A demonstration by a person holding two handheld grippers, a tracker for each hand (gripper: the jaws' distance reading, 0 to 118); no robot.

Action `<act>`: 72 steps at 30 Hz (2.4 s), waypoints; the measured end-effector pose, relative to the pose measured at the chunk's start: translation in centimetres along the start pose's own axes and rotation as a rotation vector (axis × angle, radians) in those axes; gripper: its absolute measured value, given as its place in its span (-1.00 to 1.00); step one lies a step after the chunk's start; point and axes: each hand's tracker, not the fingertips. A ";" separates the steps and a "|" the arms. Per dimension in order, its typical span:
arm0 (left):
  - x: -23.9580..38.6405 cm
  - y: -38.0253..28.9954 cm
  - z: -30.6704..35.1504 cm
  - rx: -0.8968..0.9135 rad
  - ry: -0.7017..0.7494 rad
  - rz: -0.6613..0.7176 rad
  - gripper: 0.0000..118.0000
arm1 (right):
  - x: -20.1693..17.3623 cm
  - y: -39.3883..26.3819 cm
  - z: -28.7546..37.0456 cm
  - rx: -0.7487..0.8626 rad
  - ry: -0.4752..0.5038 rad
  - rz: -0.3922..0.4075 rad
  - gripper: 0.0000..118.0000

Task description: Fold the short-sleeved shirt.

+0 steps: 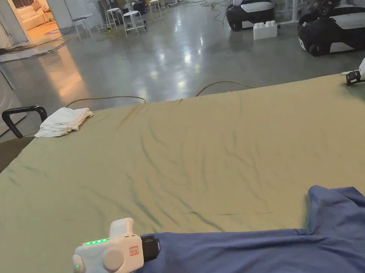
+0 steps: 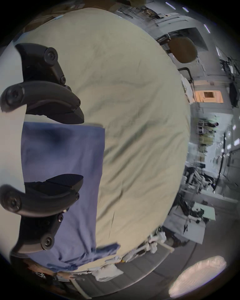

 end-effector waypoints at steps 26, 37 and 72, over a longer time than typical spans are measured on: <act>3.8 2.4 -4.5 -0.169 0.118 -0.180 -0.81 | 10.1 6.9 -33.1 -0.542 -0.098 -0.024 0.24; 3.8 1.9 -4.0 -0.143 0.114 -0.179 -0.82 | 9.4 4.6 -35.2 -0.652 -0.120 0.110 -0.98; 0.7 -14.4 32.5 0.613 -0.182 -0.136 0.75 | 3.4 1.6 1.5 0.125 0.065 -0.012 0.21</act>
